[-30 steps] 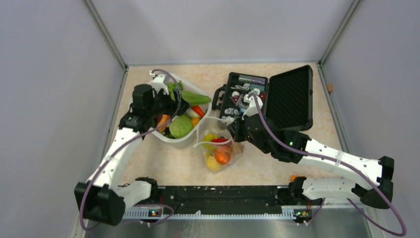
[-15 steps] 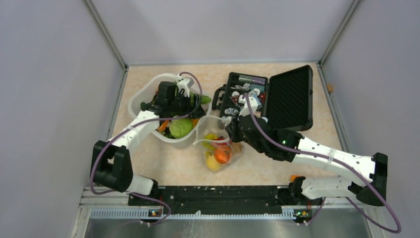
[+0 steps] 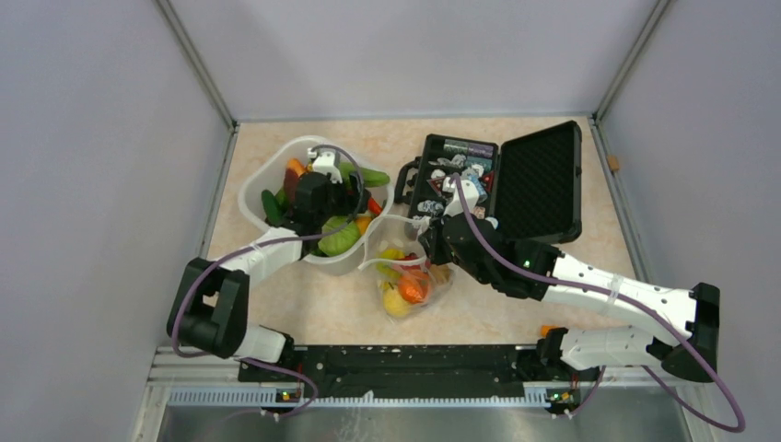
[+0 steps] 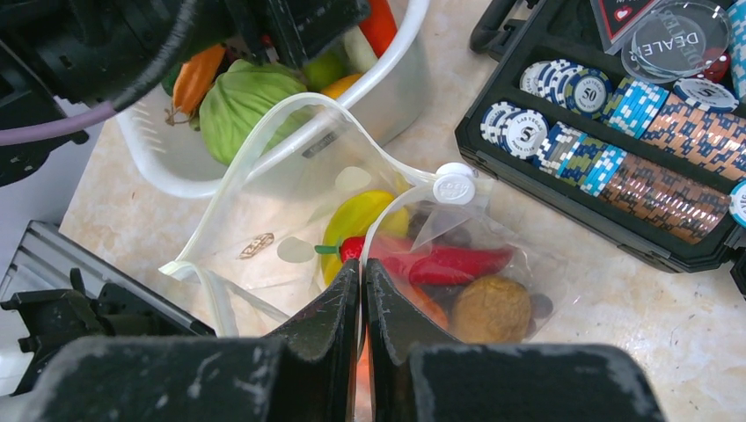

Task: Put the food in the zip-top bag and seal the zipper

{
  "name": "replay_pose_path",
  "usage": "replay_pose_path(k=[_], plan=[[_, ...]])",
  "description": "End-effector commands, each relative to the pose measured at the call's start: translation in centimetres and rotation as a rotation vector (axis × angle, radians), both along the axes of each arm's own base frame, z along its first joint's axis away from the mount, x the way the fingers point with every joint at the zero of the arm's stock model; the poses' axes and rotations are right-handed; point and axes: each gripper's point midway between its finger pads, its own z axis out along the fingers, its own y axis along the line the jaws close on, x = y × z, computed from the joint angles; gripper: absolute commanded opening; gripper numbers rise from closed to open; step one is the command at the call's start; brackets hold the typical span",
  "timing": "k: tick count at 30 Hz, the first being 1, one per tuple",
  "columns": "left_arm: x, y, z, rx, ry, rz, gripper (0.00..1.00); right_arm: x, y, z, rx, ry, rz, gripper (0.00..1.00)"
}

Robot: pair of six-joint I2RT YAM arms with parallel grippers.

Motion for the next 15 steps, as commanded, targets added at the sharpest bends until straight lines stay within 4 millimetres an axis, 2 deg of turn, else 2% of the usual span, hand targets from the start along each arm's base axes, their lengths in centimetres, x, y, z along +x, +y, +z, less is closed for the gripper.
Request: replay_pose_path(k=[1,4,8,12,15], plan=[[2.1,2.7,9.2,-0.084,-0.322,0.182,0.85,0.2,0.1,3.2,0.079,-0.034,-0.008,0.05],[0.7,3.6,11.3,-0.106,-0.371,0.209,0.87,0.2,-0.2,3.4,0.087,-0.039,-0.015,0.06],[-0.6,5.2,12.4,-0.134,-0.395,0.275,0.91,0.2,-0.2,3.3,0.090,-0.040,-0.014,0.06],[-1.5,4.2,12.3,-0.155,-0.364,0.215,0.93,0.1,-0.1,3.3,0.092,-0.039,-0.005,0.06],[-1.9,2.6,12.0,-0.186,-0.328,0.134,0.94,0.1,-0.1,3.4,0.093,-0.039,-0.005,0.05]])
